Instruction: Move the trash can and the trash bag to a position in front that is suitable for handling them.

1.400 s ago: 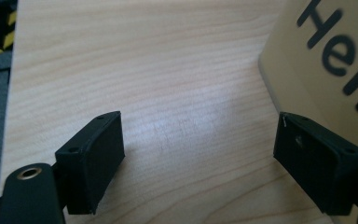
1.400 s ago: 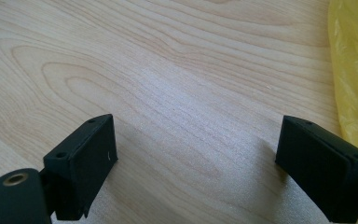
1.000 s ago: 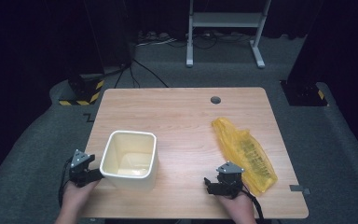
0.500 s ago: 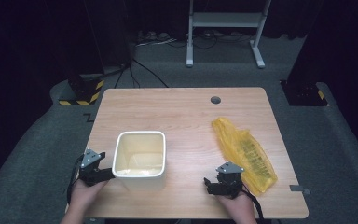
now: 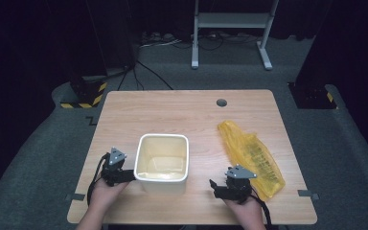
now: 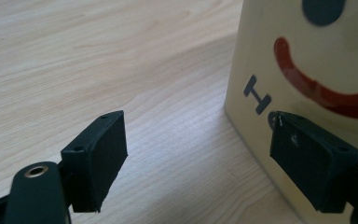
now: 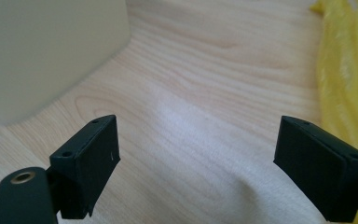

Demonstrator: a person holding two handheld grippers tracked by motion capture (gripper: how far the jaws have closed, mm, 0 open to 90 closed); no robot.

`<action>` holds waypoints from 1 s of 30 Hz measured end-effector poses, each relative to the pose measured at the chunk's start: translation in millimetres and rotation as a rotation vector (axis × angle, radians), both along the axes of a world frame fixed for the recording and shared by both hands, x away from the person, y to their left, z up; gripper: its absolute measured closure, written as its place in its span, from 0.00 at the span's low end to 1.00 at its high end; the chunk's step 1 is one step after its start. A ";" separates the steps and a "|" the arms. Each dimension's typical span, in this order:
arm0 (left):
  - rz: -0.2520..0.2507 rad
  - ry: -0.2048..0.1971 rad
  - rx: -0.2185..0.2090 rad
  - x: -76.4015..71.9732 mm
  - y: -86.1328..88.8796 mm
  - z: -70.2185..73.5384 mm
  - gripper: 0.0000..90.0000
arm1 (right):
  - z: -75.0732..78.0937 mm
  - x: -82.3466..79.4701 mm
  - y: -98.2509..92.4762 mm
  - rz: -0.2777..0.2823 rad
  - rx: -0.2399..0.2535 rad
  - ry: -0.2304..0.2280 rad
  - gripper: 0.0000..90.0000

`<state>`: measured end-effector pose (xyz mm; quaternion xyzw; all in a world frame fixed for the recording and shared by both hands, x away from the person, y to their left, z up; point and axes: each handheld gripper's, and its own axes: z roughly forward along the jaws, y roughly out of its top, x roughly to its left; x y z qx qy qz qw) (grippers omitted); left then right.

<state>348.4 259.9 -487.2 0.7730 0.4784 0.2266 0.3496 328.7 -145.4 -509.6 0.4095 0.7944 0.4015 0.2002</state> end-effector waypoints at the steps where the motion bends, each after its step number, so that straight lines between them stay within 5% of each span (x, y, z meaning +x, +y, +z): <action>1: 0.012 0.018 -0.014 1.7 -2.8 -0.7 0.21 | 1.7 -0.4 -1.4 0.002 0.006 -0.010 0.15; 4: 0.025 0.028 -0.041 6.3 -14.7 -2.3 0.22 | 5.3 -1.7 -4.2 0.009 0.030 -0.026 0.16; 8: 0.039 0.035 -0.133 15.0 -29.6 -8.2 0.23 | 9.3 -3.0 -6.6 0.012 0.031 -0.053 0.16; 13: -0.015 0.019 -0.220 21.5 -43.4 -18.1 0.23 | 11.1 -3.1 -8.1 0.004 0.036 -0.076 0.16; 16: -0.053 0.035 -0.175 22.3 -44.6 -22.0 0.22 | 11.0 -2.8 -6.7 -0.002 0.032 -0.084 0.16; 26: -0.059 -0.004 -0.221 12.1 -38.3 -12.6 0.21 | 12.0 -1.4 -2.7 -0.018 0.026 -0.094 0.16; 30: -0.065 -0.013 -0.213 9.4 -39.2 -10.8 0.21 | 16.6 2.8 -11.8 -0.057 0.068 -0.087 0.16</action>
